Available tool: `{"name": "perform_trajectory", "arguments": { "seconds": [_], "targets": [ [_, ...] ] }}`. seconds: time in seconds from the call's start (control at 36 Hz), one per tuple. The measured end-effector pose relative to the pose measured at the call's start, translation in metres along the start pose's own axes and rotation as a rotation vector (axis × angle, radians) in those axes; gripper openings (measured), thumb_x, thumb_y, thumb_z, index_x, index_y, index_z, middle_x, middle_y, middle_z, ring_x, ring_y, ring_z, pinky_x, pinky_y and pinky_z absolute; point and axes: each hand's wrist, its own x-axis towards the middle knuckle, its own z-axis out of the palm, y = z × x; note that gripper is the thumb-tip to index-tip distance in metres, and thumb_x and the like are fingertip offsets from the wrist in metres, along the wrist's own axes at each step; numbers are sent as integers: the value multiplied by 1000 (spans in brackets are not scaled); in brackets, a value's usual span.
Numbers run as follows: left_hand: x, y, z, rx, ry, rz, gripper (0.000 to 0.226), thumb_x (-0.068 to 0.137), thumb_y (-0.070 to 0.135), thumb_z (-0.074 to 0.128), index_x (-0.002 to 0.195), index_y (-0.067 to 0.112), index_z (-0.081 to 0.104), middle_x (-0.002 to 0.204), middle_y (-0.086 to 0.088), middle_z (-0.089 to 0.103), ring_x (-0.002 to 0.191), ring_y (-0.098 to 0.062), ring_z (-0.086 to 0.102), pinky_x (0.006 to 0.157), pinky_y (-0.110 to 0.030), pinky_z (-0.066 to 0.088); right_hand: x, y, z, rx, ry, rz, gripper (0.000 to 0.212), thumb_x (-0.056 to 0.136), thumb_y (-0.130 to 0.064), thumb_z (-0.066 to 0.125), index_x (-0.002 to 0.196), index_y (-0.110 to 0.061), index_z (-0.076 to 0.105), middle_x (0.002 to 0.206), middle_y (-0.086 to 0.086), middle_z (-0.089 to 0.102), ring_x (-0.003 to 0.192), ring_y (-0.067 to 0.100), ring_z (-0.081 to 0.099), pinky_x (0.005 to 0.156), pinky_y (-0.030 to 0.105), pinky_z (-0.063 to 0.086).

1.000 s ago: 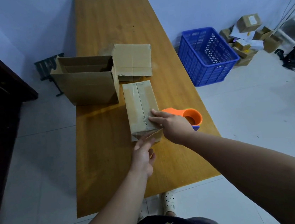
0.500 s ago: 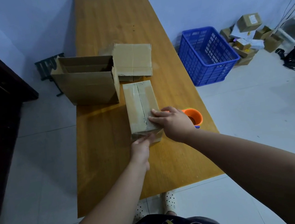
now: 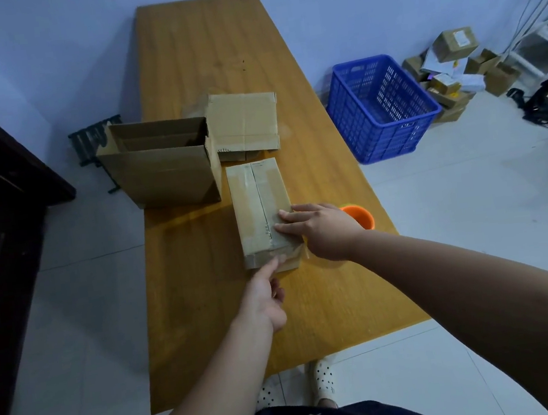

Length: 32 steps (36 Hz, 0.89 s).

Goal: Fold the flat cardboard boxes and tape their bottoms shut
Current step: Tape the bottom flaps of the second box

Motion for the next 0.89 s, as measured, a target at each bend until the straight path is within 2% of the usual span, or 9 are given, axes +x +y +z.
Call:
{"name": "perform_trajectory", "arguments": {
  "seconds": [0.06, 0.11, 0.31, 0.44, 0.56, 0.67, 0.72, 0.78, 0.89],
  "targets": [
    [-1, -4, 1, -54, -28, 9, 23, 86, 30, 66, 103, 17, 73, 107, 3, 54, 81, -14, 41, 84, -26, 35, 0, 0, -1, -3, -5, -1, 62, 97, -15, 48, 151, -35, 24, 160, -9, 20, 147, 18, 17, 117, 41, 20],
    [-2, -9, 2, -120, -65, 19, 23, 90, 31, 59, 104, 19, 72, 111, 5, 59, 87, -15, 43, 98, -35, 24, 0, 0, -1, -5, -6, -2, 62, 97, -15, 48, 151, -35, 24, 160, -9, 21, 147, 18, 17, 117, 41, 21],
    [-10, -22, 0, -223, -177, 21, 29, 97, 30, 42, 109, 24, 68, 99, 10, 66, 74, -11, 41, 109, -38, 15, 0, 0, -1, 6, 5, 2, 64, 96, -13, 49, 151, -36, 25, 159, -8, 22, 146, 18, 22, 115, 40, 23],
    [-16, -25, -4, -208, -218, 14, 30, 95, 31, 44, 117, 30, 64, 99, 8, 64, 73, -11, 41, 71, -33, 26, -1, 2, 4, 17, 24, -5, 65, 96, -12, 49, 151, -38, 24, 159, -9, 21, 145, 18, 23, 115, 40, 25],
    [-19, -37, -6, -133, -138, -37, 19, 94, 29, 47, 107, 29, 62, 87, 3, 58, 73, -11, 44, 76, -34, 25, -1, 5, 2, -7, 19, -27, 66, 96, -10, 48, 151, -37, 23, 160, -8, 21, 145, 18, 24, 114, 39, 25],
    [-20, -46, -19, 54, -70, -129, 14, 89, 26, 56, 92, 16, 64, 68, 1, 52, 62, -12, 42, 65, -30, 29, -1, 6, 0, -28, 0, -45, 66, 95, -12, 48, 151, -36, 22, 160, -8, 20, 145, 18, 23, 115, 39, 25],
    [-19, -43, -24, 149, -20, -132, 11, 89, 21, 58, 93, 12, 62, 64, 0, 48, 58, -12, 41, 59, -25, 31, -1, 8, 1, -34, -11, -53, 68, 94, -14, 50, 151, -37, 21, 160, -9, 19, 145, 17, 22, 116, 39, 24],
    [-15, -39, -31, 271, 37, -22, 14, 93, 18, 55, 102, 8, 59, 67, 0, 46, 59, -13, 42, 55, -23, 34, 0, 9, 1, -32, -22, -57, 71, 93, -16, 54, 151, -38, 20, 160, -9, 19, 145, 17, 22, 117, 40, 24],
    [-2, -24, -55, 556, 214, 381, 17, 100, 21, 45, 112, 15, 56, 87, 0, 57, 72, -12, 52, 60, -23, 41, -1, 10, 0, -32, -39, -66, 72, 92, -21, 56, 151, -38, 20, 160, -9, 19, 146, 18, 21, 117, 42, 24]
  ]
}}
